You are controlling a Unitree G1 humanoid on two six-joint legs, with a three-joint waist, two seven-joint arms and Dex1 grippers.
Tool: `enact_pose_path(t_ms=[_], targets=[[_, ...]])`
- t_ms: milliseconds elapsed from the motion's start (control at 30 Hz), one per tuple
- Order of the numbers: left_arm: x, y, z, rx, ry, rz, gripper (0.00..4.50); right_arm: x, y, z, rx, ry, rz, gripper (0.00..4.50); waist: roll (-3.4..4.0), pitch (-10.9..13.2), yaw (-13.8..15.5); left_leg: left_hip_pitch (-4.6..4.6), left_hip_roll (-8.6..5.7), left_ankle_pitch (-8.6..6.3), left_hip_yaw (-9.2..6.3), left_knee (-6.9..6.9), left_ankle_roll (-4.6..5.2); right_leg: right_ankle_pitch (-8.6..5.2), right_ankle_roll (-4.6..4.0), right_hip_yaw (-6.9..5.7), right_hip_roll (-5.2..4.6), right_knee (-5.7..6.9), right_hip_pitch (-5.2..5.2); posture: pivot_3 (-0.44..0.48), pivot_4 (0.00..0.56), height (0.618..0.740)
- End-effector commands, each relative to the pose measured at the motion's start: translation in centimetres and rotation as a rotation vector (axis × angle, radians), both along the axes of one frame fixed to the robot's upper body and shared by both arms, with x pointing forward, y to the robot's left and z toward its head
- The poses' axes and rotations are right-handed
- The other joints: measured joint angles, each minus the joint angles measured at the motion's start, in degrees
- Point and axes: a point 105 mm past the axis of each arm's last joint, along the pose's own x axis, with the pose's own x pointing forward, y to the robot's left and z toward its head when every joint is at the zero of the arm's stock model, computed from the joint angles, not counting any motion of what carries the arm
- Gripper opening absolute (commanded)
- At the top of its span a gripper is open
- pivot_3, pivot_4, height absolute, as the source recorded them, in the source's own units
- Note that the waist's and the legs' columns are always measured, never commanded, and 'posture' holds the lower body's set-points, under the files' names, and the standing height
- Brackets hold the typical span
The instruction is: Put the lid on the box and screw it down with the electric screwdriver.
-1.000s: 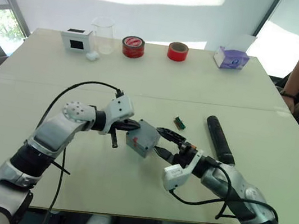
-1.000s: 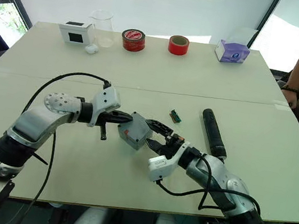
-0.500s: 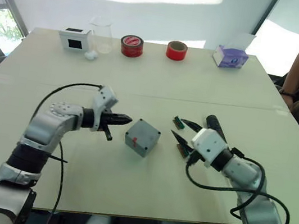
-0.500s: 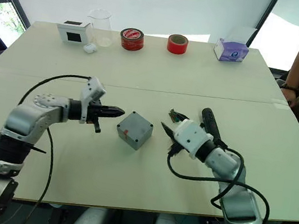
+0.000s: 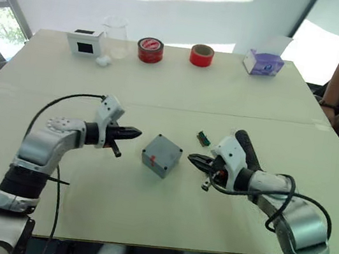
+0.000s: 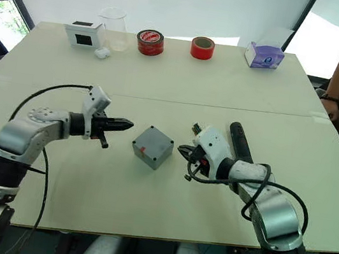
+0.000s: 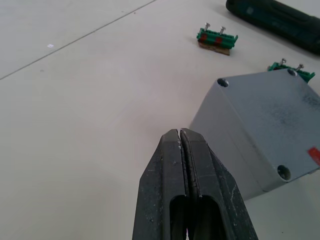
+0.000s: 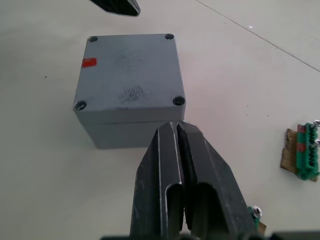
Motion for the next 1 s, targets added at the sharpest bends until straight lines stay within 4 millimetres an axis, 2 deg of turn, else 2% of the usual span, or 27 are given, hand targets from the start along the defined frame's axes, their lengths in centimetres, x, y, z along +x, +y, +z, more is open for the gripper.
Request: enact_pose_path(t_ms=[33, 167, 267, 433, 700, 833, 1000], targets=[[0.7, -0.2, -0.4, 0.065, -0.053, -0.020, 0.00, -0.6, 1.0, -0.2, 0.000, 0.075, 0.017, 0.08, 0.00, 0.0, 0.0, -0.05, 0.00, 0.01, 0.00, 0.00, -0.01, 0.00, 0.00, 0.00, 0.00, 0.01, -0.06, 0.000, 0.150, 0.740], [0.4, -1.0, -1.2, 0.087, -0.046, -0.066, 0.00, -0.8, 1.5, -1.4, -0.049, 0.141, 0.039, 0.08, 0.00, 0.0, -0.2, -0.08, 0.00, 0.01, 0.01, -0.02, -0.01, 0.00, 0.00, 0.00, 0.01, 0.01, -0.11, 0.000, 0.150, 0.740], [-0.1, -1.7, -1.3, 0.083, -0.043, -0.095, 0.00, -0.3, 2.1, -1.4, -0.048, 0.130, 0.032, 0.08, 0.00, 0.0, -0.2, -0.08, 0.00, 0.00, 0.00, -0.02, 0.00, 0.00, 0.00, -0.01, 0.01, 0.00, -0.11, 0.000, 0.150, 0.740], [-1.9, -3.2, -1.9, 0.076, -0.007, -0.165, 0.00, 0.6, 3.4, -1.5, -0.046, 0.088, 0.033, 0.08, 0.00, 0.0, -0.4, -0.08, 0.00, 0.00, 0.00, -0.02, 0.00, 0.00, 0.00, 0.00, 0.02, 0.02, -0.13, 0.000, 0.150, 0.740], [-3.7, -3.6, -2.0, 0.088, 0.011, -0.187, 0.00, 1.5, 4.0, -1.6, -0.040, 0.053, 0.034, 0.08, 0.00, 0.0, -0.4, -0.08, 0.00, 0.01, 0.01, -0.03, 0.00, 0.00, 0.00, -0.01, 0.04, 0.03, -0.13, 0.000, 0.150, 0.740], [-5.4, -3.9, -2.1, 0.088, 0.042, -0.214, 0.00, 2.0, 4.2, -1.4, -0.034, 0.036, 0.035, 0.08, 0.01, 0.0, -0.4, -0.08, 0.00, 0.01, 0.01, -0.03, 0.00, 0.00, 0.00, -0.01, 0.04, 0.03, -0.13, 0.000, 0.150, 0.740], [-5.6, -3.5, -2.3, 0.087, 0.065, -0.187, 0.00, 2.0, 4.4, -1.5, -0.034, 0.033, 0.045, 0.08, 0.01, 0.0, -0.3, -0.08, 0.00, 0.01, 0.01, -0.03, 0.00, 0.00, 0.00, -0.01, 0.04, 0.03, -0.12, 0.000, 0.150, 0.740]])
